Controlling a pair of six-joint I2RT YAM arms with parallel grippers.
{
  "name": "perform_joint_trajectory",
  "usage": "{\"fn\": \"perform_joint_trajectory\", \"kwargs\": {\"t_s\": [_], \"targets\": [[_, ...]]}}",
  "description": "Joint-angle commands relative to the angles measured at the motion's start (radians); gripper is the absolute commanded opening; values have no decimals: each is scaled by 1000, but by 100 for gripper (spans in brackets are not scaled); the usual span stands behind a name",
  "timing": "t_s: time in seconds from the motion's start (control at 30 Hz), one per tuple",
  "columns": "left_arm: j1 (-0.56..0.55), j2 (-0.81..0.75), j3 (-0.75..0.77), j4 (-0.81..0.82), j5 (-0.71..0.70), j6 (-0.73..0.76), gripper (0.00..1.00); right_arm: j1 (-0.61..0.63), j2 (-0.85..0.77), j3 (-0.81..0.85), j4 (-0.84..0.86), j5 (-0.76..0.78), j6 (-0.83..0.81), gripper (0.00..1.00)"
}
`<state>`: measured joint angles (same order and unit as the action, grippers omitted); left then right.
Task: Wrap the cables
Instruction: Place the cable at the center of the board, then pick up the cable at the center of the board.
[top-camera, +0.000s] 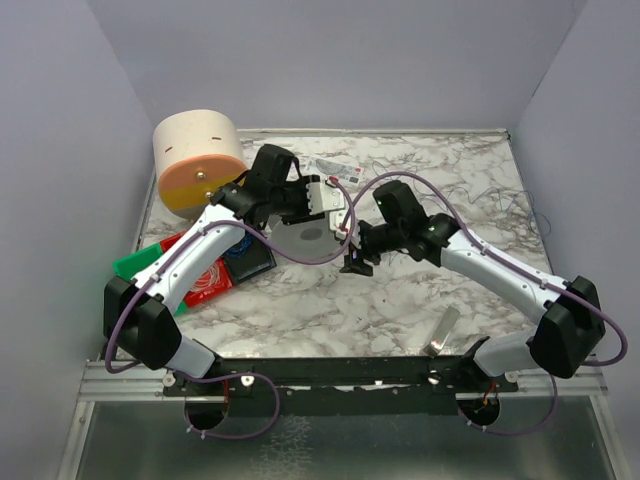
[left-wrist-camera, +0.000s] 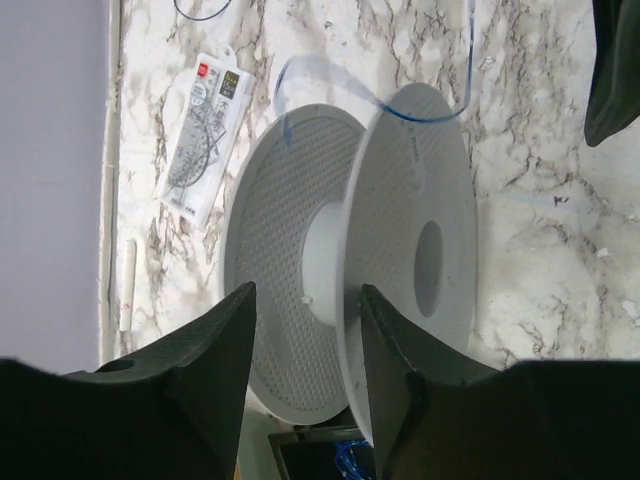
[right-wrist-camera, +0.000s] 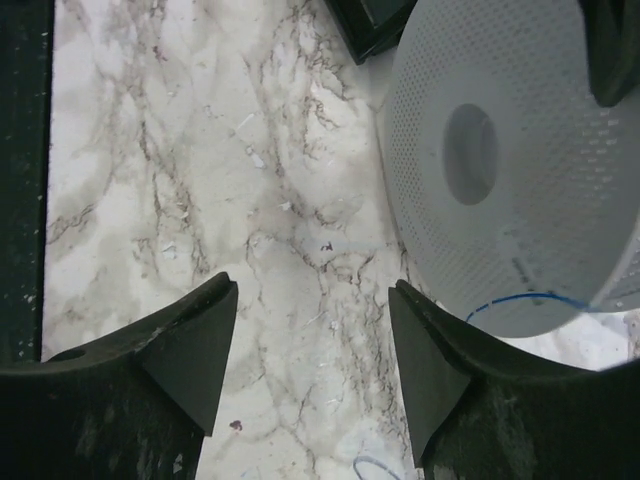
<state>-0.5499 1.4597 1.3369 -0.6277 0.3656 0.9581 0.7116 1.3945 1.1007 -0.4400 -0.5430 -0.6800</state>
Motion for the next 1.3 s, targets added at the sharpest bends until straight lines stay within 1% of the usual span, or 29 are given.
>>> {"fn": "perform_joint_trajectory", "kwargs": {"t_s": [0.0,0.27,0.4,0.5,0.6,0.67,0.8,0.93,1.0,1.1,1.2,1.27], "targets": [[-88,-32,-47,-224,117,217,46,-161,-5,127,156,3,277,67],[-93,-37,-52,-223,114,214,46,-168,-7,102,140,-10,261,66],[-93,-47,-57,-209,105,184,49,-202,-46,83,164,4,261,66],[-92,-64,-66,-189,97,153,53,-210,-67,34,169,42,172,66],[-93,-79,-73,-156,95,113,56,-208,-58,-41,194,25,97,64],[-93,-83,-74,-131,91,87,57,-207,-35,-81,241,2,130,64],[-93,-80,-74,-97,68,57,56,-201,11,-99,313,6,231,62],[-93,-78,-85,-66,21,54,49,-202,-12,-115,348,20,242,62],[-93,-70,-90,-46,-12,53,49,-201,-35,-121,341,20,217,62],[-92,-64,-101,-4,-48,41,51,-202,-67,-133,305,-14,170,62],[-89,-60,-114,49,-82,14,54,-202,-101,-171,339,-11,192,62],[-87,-59,-121,86,-97,-10,57,-201,-124,-177,306,-47,158,63]]}}
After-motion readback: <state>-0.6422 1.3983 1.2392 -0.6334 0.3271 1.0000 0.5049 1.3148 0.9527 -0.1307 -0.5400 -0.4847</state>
